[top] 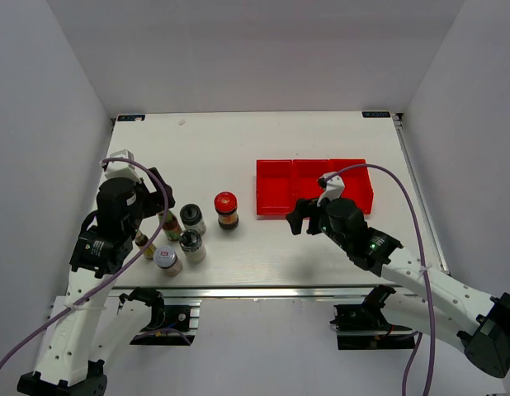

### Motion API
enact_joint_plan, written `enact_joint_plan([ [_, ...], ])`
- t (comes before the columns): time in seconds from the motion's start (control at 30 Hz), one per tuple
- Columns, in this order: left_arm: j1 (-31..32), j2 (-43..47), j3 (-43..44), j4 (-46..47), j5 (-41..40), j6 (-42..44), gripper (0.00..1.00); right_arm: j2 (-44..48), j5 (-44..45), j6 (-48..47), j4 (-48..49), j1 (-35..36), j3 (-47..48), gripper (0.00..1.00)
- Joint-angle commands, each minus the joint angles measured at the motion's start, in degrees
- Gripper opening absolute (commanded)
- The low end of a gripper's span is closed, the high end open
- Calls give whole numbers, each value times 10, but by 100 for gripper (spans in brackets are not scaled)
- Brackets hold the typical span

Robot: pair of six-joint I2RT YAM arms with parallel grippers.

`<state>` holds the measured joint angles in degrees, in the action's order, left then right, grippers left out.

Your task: Organize the condiment bottles

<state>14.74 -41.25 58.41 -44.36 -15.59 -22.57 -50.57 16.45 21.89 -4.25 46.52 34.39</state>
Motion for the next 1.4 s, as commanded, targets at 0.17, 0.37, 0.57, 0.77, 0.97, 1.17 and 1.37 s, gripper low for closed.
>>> enact_joint_plan([
  [0.17, 0, 12, -9, 1, -11, 13, 98, 6, -49, -38, 64, 2, 3, 89],
  [0.37, -1, 28, -25, -1, -21, 10, 98, -80, -92, -59, 86, 25, 51, 89],
  [0.57, -1, 41, -51, -4, -55, -1, 98, -228, -81, -120, 127, 110, 143, 89],
  [0.77, 0, 45, -57, -3, -51, -2, 98, -372, -90, -169, 191, 140, 220, 89],
  [0.97, -1, 46, -64, 0, -44, -1, 98, -486, -45, -155, 206, 141, 310, 89],
  [1.17, -1, 46, -67, 1, -44, -1, 98, -540, 8, -122, 234, 141, 342, 89],
  [1.37, 0, 41, -67, 1, -44, -1, 98, -579, 10, -117, 277, 141, 354, 89],
])
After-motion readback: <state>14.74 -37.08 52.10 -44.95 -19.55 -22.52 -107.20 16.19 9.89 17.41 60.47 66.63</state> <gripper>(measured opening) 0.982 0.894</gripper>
